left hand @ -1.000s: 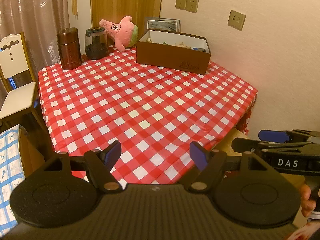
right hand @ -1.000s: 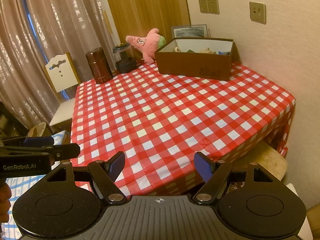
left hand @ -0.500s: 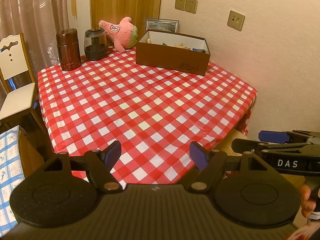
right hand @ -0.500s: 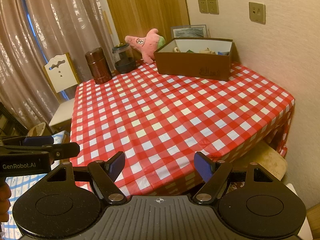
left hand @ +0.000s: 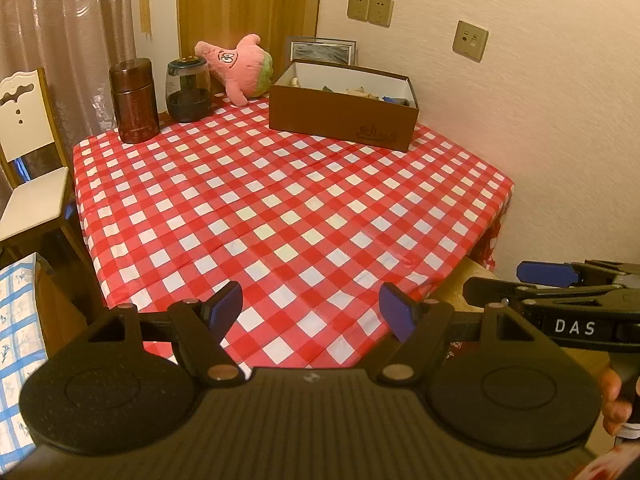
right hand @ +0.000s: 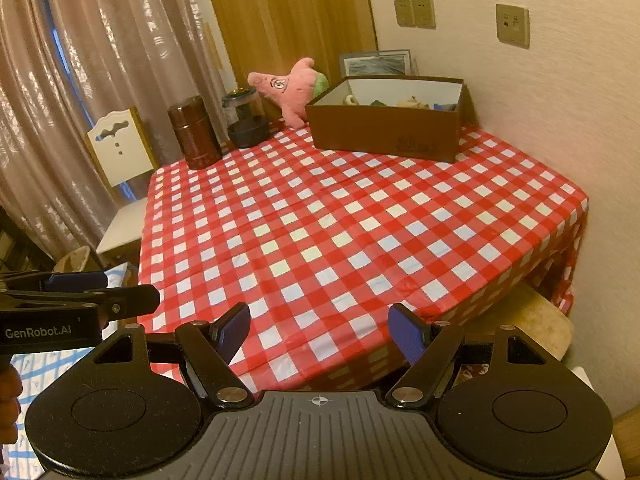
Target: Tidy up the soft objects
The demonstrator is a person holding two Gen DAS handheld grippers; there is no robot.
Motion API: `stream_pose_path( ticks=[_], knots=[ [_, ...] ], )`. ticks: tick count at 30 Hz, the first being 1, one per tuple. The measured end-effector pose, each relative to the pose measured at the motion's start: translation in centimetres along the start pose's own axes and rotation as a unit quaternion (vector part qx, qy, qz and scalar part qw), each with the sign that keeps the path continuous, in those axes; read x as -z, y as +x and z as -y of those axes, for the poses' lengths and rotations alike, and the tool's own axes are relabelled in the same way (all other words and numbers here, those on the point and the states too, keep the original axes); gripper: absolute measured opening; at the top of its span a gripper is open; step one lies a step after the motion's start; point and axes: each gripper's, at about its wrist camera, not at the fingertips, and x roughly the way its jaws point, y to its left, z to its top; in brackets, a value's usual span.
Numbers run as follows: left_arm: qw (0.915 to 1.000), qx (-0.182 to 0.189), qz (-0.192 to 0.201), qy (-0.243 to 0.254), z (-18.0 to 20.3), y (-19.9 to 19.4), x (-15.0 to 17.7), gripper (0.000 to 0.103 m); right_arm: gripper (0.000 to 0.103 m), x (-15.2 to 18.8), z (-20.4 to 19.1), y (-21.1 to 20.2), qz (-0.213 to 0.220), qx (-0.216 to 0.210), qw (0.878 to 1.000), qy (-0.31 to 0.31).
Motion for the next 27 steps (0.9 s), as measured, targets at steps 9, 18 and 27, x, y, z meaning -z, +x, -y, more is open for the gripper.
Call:
stream_pose_path(
  ticks=[9,18,27],
  knots=[
    [1.0,0.001,0.001,0.001,0.56,0.05,-0.31,0.074,0.076,-0.16,0.3,-0.05,0.0,0.0,1.0,-0.001],
    [1.0,0.001,0.002,0.001,0.77,0.14,-0.35,0.074,0.076,-0.57,0.8,-0.01,0.0,0.001,1.0,0.001],
    [1.0,0.001,0.001,0.001,0.8,0.23,-0.29,0.074,0.076,-0.54,0.88,0.04,0.001,0.0,1.0,0.0]
  ],
)
